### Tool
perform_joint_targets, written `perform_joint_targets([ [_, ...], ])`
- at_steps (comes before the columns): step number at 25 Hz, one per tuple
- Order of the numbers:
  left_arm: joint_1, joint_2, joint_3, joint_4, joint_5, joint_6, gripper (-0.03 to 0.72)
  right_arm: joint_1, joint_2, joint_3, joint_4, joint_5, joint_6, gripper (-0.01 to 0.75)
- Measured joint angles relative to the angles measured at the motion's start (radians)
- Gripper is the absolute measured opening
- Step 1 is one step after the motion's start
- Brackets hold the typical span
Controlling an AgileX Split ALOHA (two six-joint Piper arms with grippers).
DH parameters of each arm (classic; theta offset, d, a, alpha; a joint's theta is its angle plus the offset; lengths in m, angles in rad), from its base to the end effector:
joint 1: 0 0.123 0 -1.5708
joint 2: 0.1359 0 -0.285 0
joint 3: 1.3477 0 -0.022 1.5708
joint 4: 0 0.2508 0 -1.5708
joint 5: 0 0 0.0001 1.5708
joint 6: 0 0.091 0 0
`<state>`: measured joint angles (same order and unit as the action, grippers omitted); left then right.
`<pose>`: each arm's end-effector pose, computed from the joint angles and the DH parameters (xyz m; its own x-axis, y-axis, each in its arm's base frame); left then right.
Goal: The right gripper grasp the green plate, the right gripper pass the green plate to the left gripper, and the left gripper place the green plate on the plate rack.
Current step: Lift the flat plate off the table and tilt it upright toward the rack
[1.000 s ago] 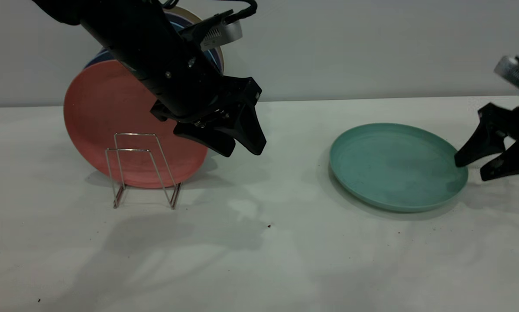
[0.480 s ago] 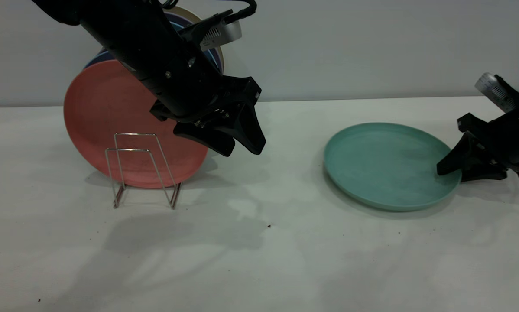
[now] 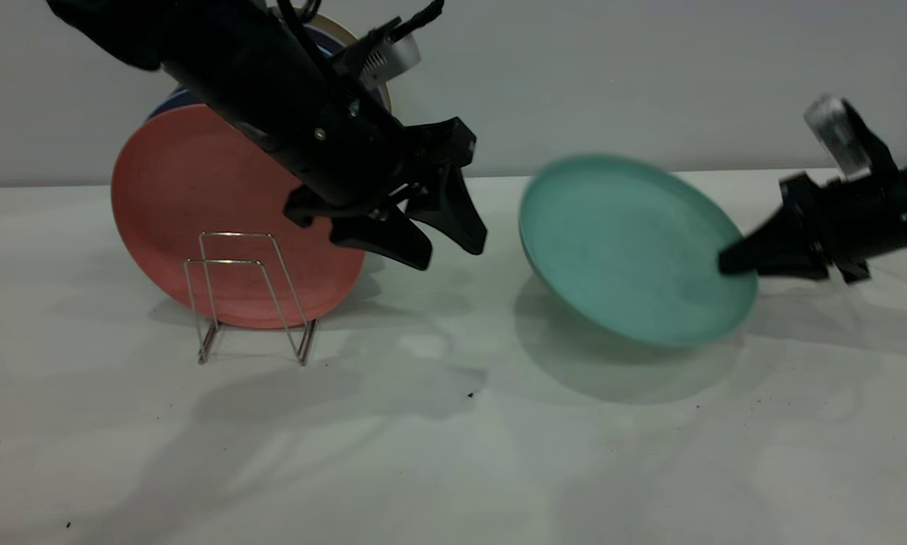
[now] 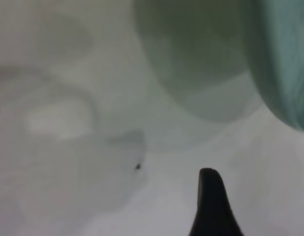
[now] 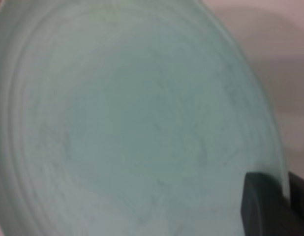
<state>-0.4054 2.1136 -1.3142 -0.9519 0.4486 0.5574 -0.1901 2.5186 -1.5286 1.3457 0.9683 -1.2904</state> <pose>0.3826 -0.1993 0.1267 -0.9058 0.0449 -0.4214 0.2578 0.8476 -0.4638 0.4491 -0.0119 0.0223 -0.8994 0.1103 -0.4229 -0.2553 0.6526 0.7134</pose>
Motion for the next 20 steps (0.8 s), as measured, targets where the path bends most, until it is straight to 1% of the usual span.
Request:
perform_joint_targets([
  [6, -0.038, 0.017, 0.000, -0.120, -0.076, 0.099, 0.507, 0.053, -0.008, -0.002, -0.003, 0.040, -0.018, 0.015],
  [11, -0.067, 0.018, 0.000, -0.135, -0.151, 0.168, 0.507, 0.072, -0.008, -0.002, -0.008, 0.070, -0.019, 0.015],
  [14, -0.077, 0.019, 0.000, -0.144, -0.210, 0.178, 0.481, 0.080, -0.008, -0.002, -0.008, 0.111, -0.033, 0.015],
  [16, -0.078, 0.019, 0.000, -0.154, -0.242, 0.179, 0.420, 0.083, -0.008, -0.002, -0.009, 0.133, -0.040, 0.015],
  [18, -0.078, 0.019, 0.000, -0.163, -0.264, 0.180, 0.323, 0.083, -0.008, -0.002, -0.008, 0.140, -0.043, 0.015],
  [20, -0.078, 0.020, 0.000, -0.171, -0.272, 0.180, 0.194, 0.083, -0.008, -0.002, -0.005, 0.140, -0.049, 0.019],
])
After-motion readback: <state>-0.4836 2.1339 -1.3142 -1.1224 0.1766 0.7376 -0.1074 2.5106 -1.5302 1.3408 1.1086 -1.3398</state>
